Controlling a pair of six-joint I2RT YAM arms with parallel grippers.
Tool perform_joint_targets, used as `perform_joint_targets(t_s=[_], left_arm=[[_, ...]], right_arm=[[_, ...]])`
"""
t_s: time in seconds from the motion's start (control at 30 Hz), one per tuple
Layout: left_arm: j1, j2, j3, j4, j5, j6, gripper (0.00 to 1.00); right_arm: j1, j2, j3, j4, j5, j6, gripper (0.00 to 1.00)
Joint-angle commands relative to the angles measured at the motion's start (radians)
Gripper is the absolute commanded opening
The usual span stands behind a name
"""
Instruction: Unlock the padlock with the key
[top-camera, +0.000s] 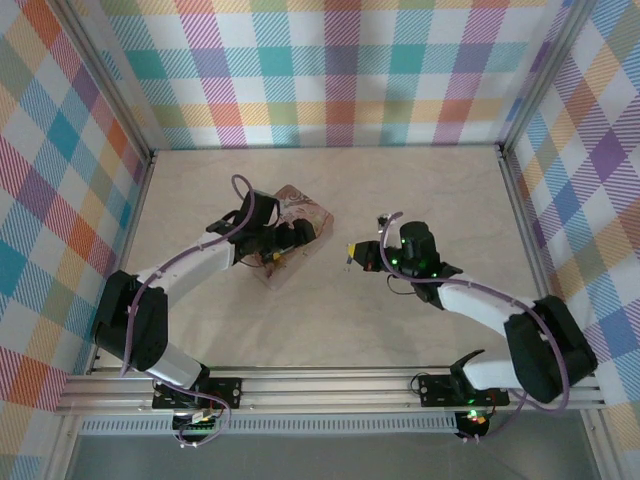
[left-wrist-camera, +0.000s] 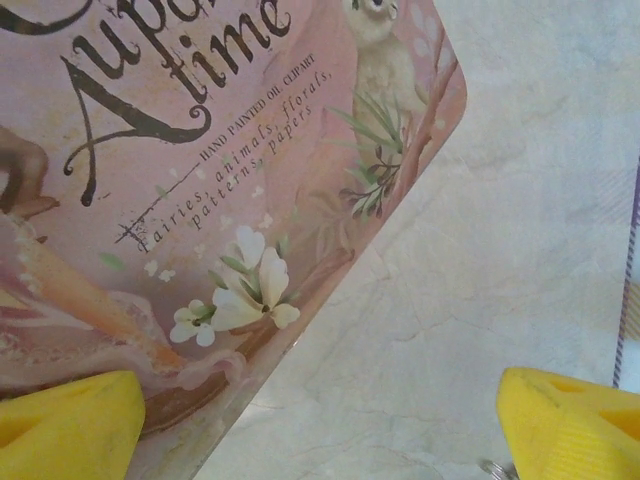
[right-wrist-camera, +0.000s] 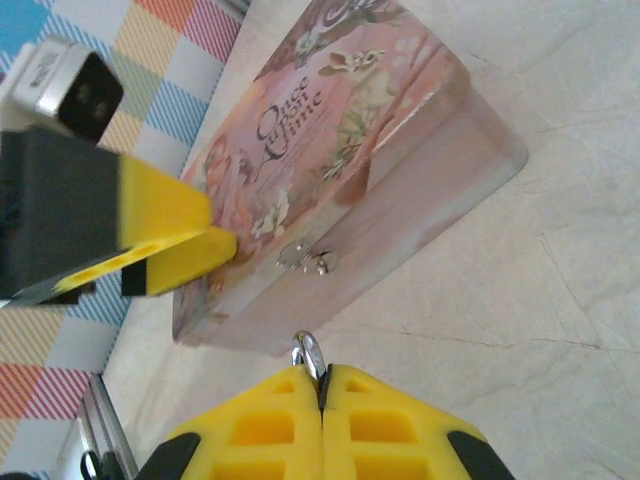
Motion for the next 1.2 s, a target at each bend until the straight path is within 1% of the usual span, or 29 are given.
perform_joint_targets(t_s=[0.0, 0.1, 0.2, 0.33, 0.43, 0.67, 0.83, 0.97, 1.17], left_arm=[[0.047, 0.039, 0.027, -0.088, -0.018, 0.057, 0.92], [0.058, 0.02, 0.045, -0.068, -0.012, 0.068, 0.92], [0.058, -0.008, 0.057, -0.052, -0.016, 0.072, 0.92], [0.059, -0.069, 0.027, 0.004, -0.018, 0.056, 0.93], [0.058, -0.142, -0.016, 0.028, -0.04, 0.051, 0.93], [0.058, -0.344, -0.103, -0.005, -0.157, 0.051, 0.95], [0.058, -0.44, -0.14, -0.066, -0.228, 0.052, 0.97], [0.059, -0.462, -0.146, -0.092, -0.253, 0.058, 0.98], [0.058, -0.456, -0.129, -0.104, -0.257, 0.061, 0.98]], right_arm=[[-0.004, -0.079, 0.089, -0.417, 0.001, -0.172, 0.02], [-0.004, -0.108, 0.125, -0.565, 0.027, -0.196, 0.02], [-0.004, -0.123, 0.141, -0.672, 0.065, -0.186, 0.03], [-0.004, -0.132, 0.133, -0.745, 0.081, -0.166, 0.03], [-0.002, -0.123, 0.127, -0.776, 0.081, -0.161, 0.03], [0.009, -0.033, 0.109, -0.773, 0.072, -0.155, 0.03], [0.024, 0.059, 0.114, -0.741, 0.056, -0.153, 0.03], [0.042, 0.121, 0.12, -0.697, 0.043, -0.15, 0.03], [0.058, 0.204, 0.127, -0.627, 0.019, -0.138, 0.03]])
